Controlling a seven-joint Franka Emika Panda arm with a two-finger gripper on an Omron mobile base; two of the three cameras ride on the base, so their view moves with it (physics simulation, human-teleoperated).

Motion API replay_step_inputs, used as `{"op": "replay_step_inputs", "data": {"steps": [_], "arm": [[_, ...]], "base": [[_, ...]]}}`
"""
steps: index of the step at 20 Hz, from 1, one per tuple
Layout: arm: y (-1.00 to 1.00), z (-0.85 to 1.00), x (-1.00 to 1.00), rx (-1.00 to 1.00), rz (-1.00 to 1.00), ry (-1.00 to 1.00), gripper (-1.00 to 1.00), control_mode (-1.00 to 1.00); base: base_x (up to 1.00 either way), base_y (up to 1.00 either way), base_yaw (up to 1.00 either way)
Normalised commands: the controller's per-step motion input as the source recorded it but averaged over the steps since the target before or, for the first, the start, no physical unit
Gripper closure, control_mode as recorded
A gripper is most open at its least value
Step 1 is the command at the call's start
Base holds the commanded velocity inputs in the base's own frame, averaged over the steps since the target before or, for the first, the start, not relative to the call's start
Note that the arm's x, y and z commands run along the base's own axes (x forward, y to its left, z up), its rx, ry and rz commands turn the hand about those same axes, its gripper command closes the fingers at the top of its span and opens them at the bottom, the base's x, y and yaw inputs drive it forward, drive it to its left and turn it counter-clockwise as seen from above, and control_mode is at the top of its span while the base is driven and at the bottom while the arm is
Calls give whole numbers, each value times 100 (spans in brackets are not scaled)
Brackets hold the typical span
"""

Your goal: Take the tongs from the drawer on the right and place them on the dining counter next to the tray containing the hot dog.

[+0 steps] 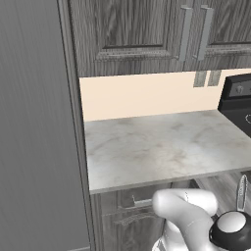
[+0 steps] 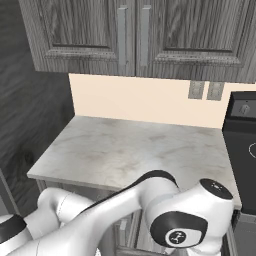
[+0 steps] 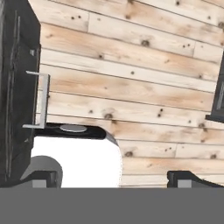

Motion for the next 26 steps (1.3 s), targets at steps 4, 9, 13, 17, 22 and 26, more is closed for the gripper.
{"op": "replay_step_inputs", "data": {"steps": [4, 9, 13, 17, 22, 26], "arm": [[16, 0, 31, 0, 0, 17, -100, -100], [18, -1, 37, 0, 0, 20, -100, -100], [24, -1, 36, 0, 0, 15, -100, -100], [24, 0, 23, 0, 0, 8, -100, -100], [18, 1, 18, 0, 0, 5, -100, -100], [9, 5, 10, 1, -2, 0, -100, -100]], "base": [[0, 0, 0], [0, 0, 0], [0, 0, 0], [0, 0, 0], [0, 0, 0], [0, 0, 0]]}}
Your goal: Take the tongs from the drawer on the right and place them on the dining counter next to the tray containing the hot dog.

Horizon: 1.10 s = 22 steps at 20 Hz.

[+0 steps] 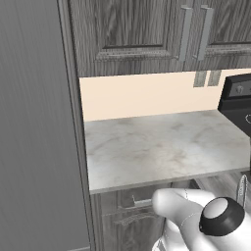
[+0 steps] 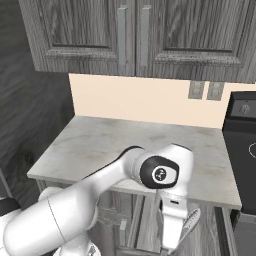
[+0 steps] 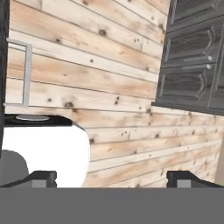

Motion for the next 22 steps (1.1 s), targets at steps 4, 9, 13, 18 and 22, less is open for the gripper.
{"op": "replay_step_inputs", "data": {"steps": [4, 9, 13, 18, 22], "arm": [[4, 0, 16, 3, -3, 0, -100, -100], [8, 0, 25, 3, -3, 0, -100, -100], [8, 0, 18, 2, -2, 0, -100, -100], [9, 0, 12, 2, -2, 0, -100, -100], [11, 0, 13, 1, -3, -1, -100, -100]], "base": [[0, 0, 0], [0, 0, 0], [0, 0, 0], [0, 0, 0], [0, 0, 0]]}}
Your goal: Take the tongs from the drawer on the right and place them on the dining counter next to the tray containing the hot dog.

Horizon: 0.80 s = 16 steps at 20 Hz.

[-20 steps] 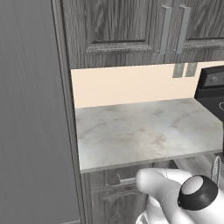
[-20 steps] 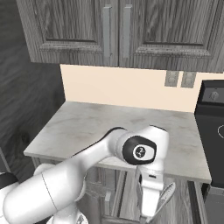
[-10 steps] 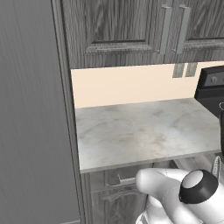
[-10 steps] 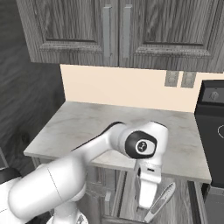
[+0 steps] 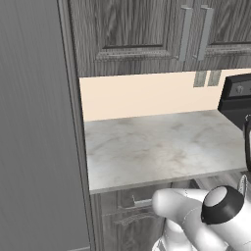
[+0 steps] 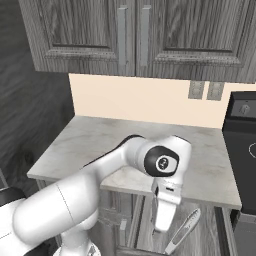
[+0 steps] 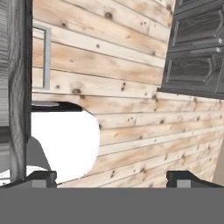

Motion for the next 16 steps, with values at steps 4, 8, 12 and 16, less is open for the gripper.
{"op": "replay_step_inputs", "data": {"steps": [4, 8, 12, 16], "arm": [[10, 0, 14, 1, -3, -2, -100, -100], [12, 0, 16, 0, -5, -6, -100, -100], [15, 0, 18, 0, -5, -9, -100, -100], [15, 0, 18, 0, -4, -9, -100, -100]], "base": [[0, 0, 0], [0, 0, 0], [0, 0, 0], [0, 0, 0]]}}
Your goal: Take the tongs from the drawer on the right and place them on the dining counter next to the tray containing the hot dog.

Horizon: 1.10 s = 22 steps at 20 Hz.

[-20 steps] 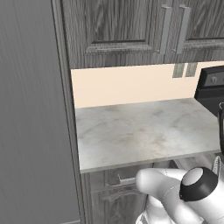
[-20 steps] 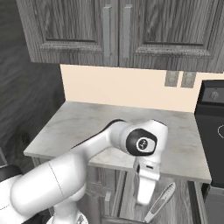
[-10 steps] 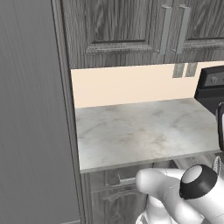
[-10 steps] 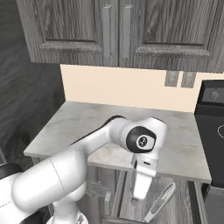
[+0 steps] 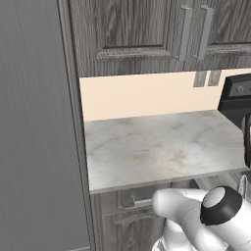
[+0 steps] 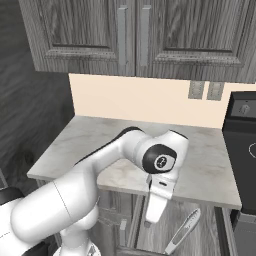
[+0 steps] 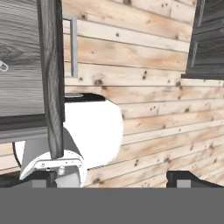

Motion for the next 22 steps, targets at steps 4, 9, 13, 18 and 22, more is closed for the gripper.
{"op": "replay_step_inputs", "data": {"steps": [4, 9, 13, 18, 22], "arm": [[15, -3, 16, 0, -1, -5, -100, -100], [13, -9, 4, 0, 0, -4, -100, -100], [10, -20, 1, -2, 0, -13, -100, -100], [8, -21, 8, -2, 0, -18, -100, -100], [6, -23, 14, -3, 0, -13, -100, -100]], "base": [[0, 0, 0], [0, 0, 0], [0, 0, 0], [0, 0, 0], [0, 0, 0]]}}
